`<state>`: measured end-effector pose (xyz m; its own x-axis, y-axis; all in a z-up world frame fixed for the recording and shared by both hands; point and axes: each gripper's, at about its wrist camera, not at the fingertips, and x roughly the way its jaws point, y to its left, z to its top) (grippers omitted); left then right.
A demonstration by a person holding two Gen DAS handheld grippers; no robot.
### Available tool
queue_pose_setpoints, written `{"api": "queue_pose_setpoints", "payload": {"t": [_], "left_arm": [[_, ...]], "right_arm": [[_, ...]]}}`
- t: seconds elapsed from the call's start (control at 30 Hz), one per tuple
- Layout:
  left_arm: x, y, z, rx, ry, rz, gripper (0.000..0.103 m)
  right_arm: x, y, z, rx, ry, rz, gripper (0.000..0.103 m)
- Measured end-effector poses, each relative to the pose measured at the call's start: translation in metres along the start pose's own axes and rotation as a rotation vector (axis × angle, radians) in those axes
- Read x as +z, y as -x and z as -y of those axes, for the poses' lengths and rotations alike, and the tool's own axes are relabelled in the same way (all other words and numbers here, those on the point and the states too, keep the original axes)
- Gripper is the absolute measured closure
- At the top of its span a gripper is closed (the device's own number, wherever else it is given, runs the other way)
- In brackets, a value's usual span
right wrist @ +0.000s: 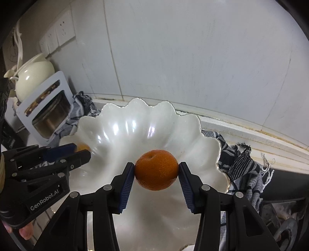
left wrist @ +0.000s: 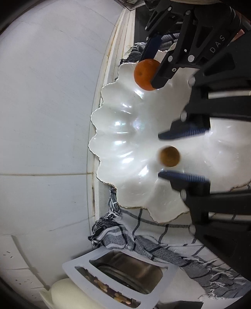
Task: Organize fruits
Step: 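Open the left tool over the bowl while the right tool releases the mandarin into it, then withdraw both tools from the bowl back over the remaining fruits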
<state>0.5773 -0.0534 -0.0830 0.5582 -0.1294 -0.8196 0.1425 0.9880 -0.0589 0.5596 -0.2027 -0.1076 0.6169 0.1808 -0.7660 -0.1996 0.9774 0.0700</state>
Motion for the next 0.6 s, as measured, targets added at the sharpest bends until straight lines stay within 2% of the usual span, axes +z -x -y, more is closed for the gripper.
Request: {"api": "queue_pose_setpoints", "payload": {"t": [0.03, 0.13, 0.37, 0.6], "left_arm": [[0.0, 0.0, -0.001, 0.005, 0.007, 0.002, 0.055], [-0.001, 0.004, -0.004, 0.021, 0.013, 0.011, 0.051], [-0.009, 0.034, -0.011, 0.043, 0.016, 0.073, 0.041], [-0.024, 0.087, -0.007, 0.07, -0.017, 0.18, 0.038]], "right_arm": [[0.0, -0.002, 0.001, -0.003, -0.002, -0.01, 0.053], [-0.001, -0.003, 0.003, -0.008, -0.017, -0.013, 0.044], [-0.007, 0.027, 0.0, -0.058, 0.005, 0.059, 0.044], [-0.022, 0.076, -0.014, -0.074, 0.041, 0.143, 0.044]]}}
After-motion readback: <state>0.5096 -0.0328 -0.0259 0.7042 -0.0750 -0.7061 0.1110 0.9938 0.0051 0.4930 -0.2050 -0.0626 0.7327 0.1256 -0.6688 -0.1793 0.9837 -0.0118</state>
